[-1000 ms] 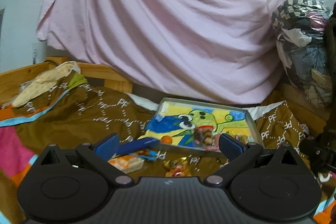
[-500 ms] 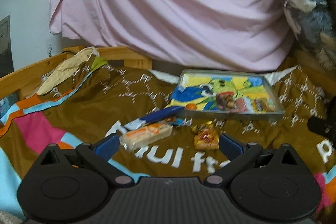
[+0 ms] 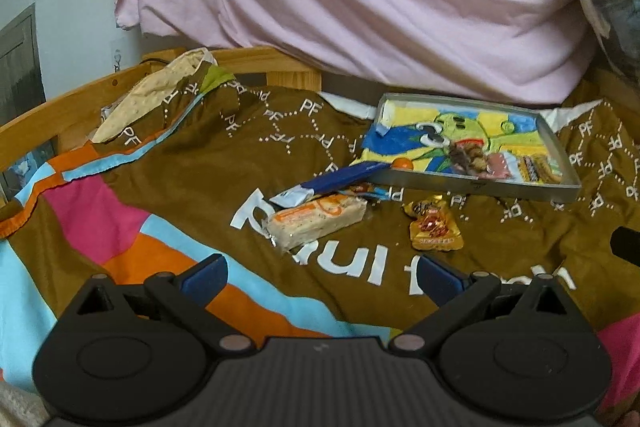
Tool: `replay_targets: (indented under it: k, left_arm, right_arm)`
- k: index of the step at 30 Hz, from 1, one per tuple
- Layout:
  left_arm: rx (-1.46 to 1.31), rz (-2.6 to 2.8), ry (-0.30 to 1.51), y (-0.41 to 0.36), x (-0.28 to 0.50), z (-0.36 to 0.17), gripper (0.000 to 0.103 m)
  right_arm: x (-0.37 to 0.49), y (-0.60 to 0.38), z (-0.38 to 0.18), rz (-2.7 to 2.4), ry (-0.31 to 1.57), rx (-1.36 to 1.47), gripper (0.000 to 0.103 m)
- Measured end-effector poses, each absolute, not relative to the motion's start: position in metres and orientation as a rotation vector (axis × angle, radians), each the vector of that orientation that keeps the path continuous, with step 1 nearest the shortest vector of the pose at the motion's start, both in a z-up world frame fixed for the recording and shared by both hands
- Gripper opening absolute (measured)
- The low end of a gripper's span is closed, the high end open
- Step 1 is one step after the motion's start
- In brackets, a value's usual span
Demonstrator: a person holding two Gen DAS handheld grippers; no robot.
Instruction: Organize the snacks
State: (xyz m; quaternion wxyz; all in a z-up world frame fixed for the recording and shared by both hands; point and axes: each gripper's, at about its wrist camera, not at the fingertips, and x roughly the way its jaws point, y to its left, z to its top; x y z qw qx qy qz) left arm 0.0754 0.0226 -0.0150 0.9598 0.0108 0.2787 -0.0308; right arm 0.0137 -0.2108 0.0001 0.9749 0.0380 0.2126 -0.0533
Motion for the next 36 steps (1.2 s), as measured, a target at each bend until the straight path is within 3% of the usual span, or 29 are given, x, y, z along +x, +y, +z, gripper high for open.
replay_targets:
  k: [27,36]
  left_arm:
    - [0.195,-0.151,0.640,0.023,0.166,-0.029,0.103]
    - [0.043,-0.227,0.739,0.045,0.216,-0.043,0.103]
  right_arm:
    - [0.095,-0.182,-0.017,0.020,0.559,-0.110,0.102]
    - [0.152,-0.170,-0.049,0.080,0.557,-0.223,0.102]
